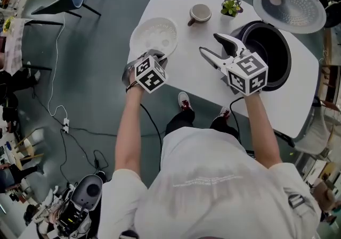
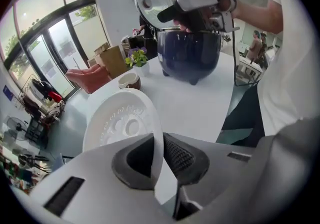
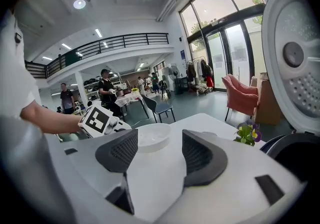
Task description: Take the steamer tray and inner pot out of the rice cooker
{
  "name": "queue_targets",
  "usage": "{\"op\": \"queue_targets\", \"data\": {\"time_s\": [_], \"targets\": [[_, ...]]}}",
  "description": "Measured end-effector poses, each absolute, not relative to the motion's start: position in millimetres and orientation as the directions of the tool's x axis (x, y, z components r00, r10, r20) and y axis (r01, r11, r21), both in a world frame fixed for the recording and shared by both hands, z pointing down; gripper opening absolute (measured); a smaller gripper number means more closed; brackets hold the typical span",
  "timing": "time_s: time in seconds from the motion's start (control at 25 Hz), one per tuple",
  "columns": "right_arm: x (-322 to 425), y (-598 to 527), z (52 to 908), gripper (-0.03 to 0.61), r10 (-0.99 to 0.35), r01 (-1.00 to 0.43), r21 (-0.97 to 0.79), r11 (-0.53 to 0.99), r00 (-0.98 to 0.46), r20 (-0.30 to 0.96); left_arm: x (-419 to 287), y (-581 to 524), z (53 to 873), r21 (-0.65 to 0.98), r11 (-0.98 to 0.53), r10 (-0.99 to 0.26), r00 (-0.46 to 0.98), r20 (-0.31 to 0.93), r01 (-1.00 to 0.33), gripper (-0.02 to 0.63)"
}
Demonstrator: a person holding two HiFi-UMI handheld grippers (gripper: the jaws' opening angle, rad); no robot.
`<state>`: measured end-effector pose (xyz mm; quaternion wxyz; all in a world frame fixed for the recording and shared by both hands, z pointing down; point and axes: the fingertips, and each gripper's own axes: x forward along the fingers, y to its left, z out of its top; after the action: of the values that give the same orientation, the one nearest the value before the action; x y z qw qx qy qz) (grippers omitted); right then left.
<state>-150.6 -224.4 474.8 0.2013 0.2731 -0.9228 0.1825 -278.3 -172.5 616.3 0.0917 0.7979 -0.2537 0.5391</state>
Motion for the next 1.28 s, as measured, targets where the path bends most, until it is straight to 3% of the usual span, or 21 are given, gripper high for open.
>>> {"op": "queue_targets", "data": {"time_s": [0.64, 0.84, 1.28], "targets": [[-174, -242, 516, 0.290, -0.419, -0.628, -0.289, 0.723, -0.731, 0.539, -290, -217, 689, -0.144, -0.930, -0.233, 0.241, 0.942, -0.338, 0.054], [-175, -247, 524, 0.290, -0.417, -0.637, -0.306, 0.708, -0.726, 0.547, -286, -219, 702, -0.117, -0.941, -0.201, 0.247, 0.948, -0.317, 0.098], [-180, -250, 500, 0.290, -0.424, -0.625, -0.299, 0.721, -0.739, 0.523, -292, -219, 667, -0.040, -0.894, -0.220, 0.360, 0.907, -0.446, 0.166]]}}
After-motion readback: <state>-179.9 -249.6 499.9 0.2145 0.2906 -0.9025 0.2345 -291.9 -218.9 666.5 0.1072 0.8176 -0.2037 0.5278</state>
